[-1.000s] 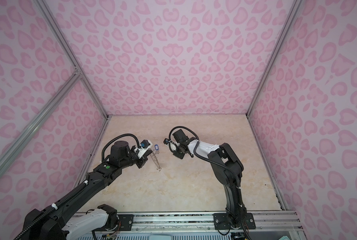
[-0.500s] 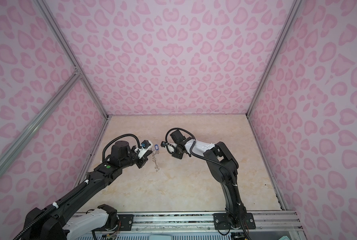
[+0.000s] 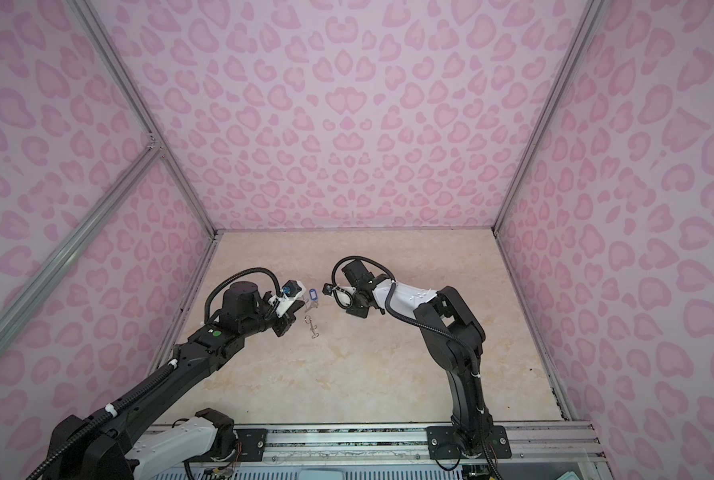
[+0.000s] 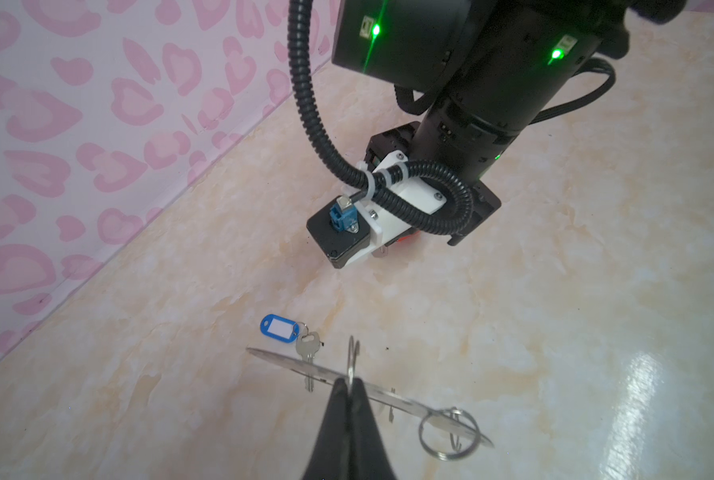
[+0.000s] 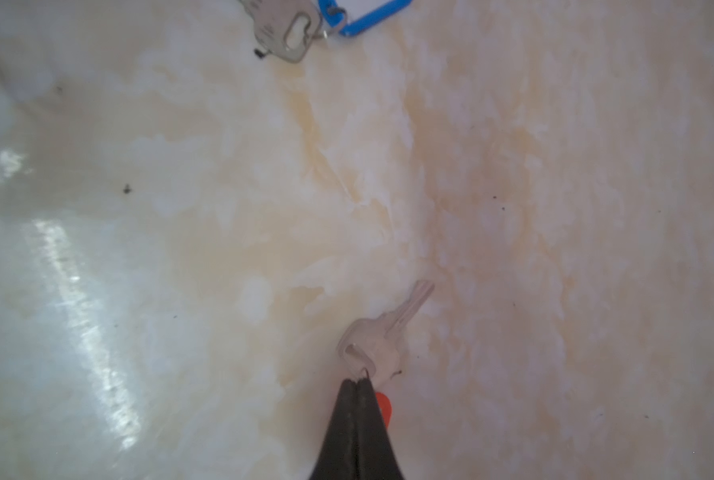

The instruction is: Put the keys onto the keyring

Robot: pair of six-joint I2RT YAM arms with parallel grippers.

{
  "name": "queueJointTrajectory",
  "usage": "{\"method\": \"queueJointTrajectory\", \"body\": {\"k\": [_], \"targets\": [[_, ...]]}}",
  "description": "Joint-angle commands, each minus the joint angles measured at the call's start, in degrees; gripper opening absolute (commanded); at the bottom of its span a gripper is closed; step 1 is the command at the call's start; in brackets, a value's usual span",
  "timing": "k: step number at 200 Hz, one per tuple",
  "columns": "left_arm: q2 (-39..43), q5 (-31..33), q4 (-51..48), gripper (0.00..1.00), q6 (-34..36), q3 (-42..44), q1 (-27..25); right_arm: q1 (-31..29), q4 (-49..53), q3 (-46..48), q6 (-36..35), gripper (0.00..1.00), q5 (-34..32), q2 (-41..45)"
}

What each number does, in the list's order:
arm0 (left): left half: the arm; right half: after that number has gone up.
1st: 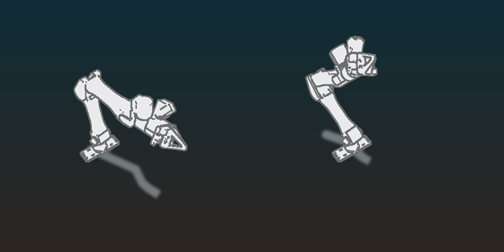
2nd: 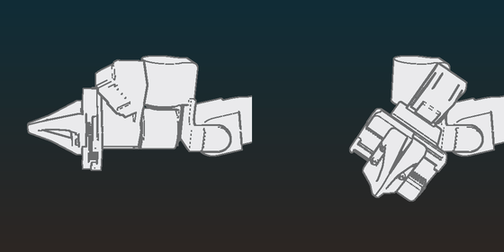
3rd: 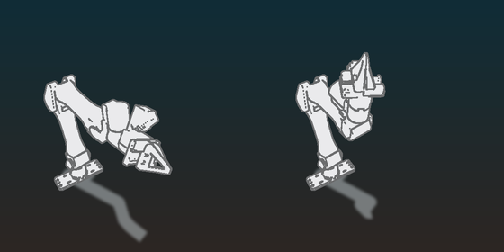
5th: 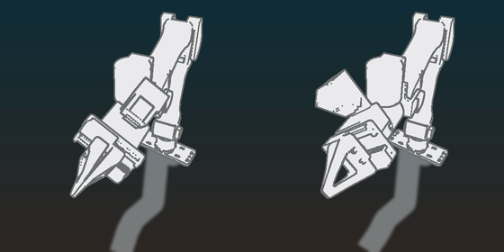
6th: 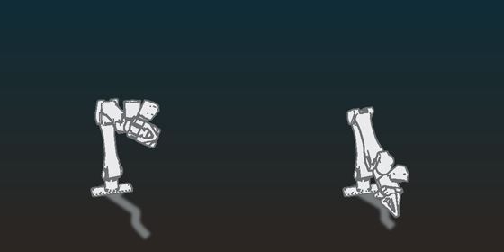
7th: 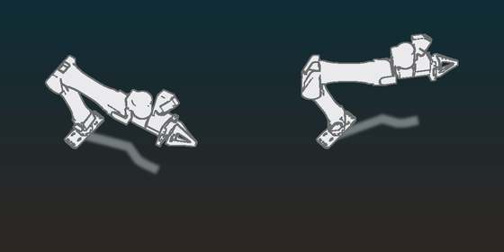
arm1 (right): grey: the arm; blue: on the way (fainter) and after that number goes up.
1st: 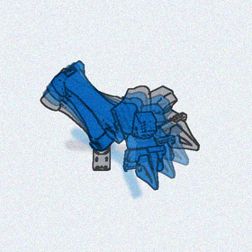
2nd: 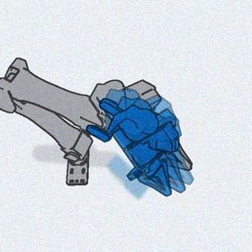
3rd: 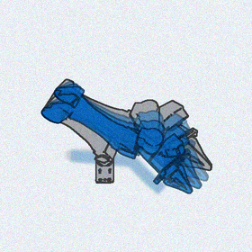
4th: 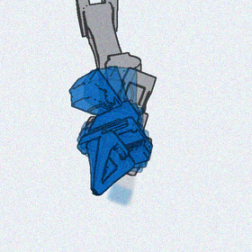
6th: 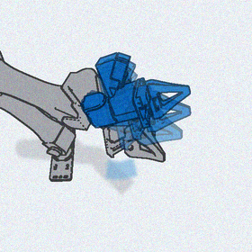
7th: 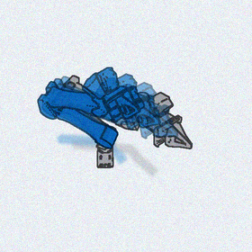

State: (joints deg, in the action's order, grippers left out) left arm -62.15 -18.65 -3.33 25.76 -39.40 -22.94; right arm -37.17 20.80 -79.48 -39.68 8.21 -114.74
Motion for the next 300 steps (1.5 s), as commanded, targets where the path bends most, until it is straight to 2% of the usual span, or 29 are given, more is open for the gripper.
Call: {"method": "queueJointTrajectory", "body": {"k": [1, 63, 136, 164, 200, 244, 280, 300], "targets": [[0.4, -0.8, 1.1, 0.03, 0.3, -0.2, 0.1, 0.7, 0.8, 1.0, 0.5, 0.0, 7.7, 1.9], [0.6, -2.2, 1.4, 0.03, -0.2, -0.3, 0.1, 2.4, 4.3, 3.3, 0.9, 0.0, 13.9, 4.7], [1.4, -5.2, 1.3, 0.03, 0.3, 0.0, -0.1, 5.3, -3.5, 11.9, 6.1, 0.0, 27.1, 13.6], [1.4, -5.5, 1.3, 0.03, 1.3, -0.2, -1.4, 5.5, -3.0, 13.3, 7.5, 0.0, 31.8, 17.4], [2.1, -3.0, 2.5, 0.03, 2.7, 0.0, -4.6, 4.6, -4.4, 16.1, 11.1, 0.0, 36.7, 23.1], [1.7, 0.4, 3.6, 0.03, 2.8, -0.7, -8.4, 1.7, -14.4, 23.2, 13.6, 0.0, 41.6, 29.8], [1.1, 0.9, 4.5, 0.03, 1.5, -0.5, -10.6, 0.3, -31.3, 30.7, 21.9, 0.0, 42.2, 33.2], [0.7, 0.7, 4.3, 0.03, 1.4, -0.6, -11.1, 0.2, -35.8, 32.9, 24.0, 0.0, 42.4, 33.5]]}}
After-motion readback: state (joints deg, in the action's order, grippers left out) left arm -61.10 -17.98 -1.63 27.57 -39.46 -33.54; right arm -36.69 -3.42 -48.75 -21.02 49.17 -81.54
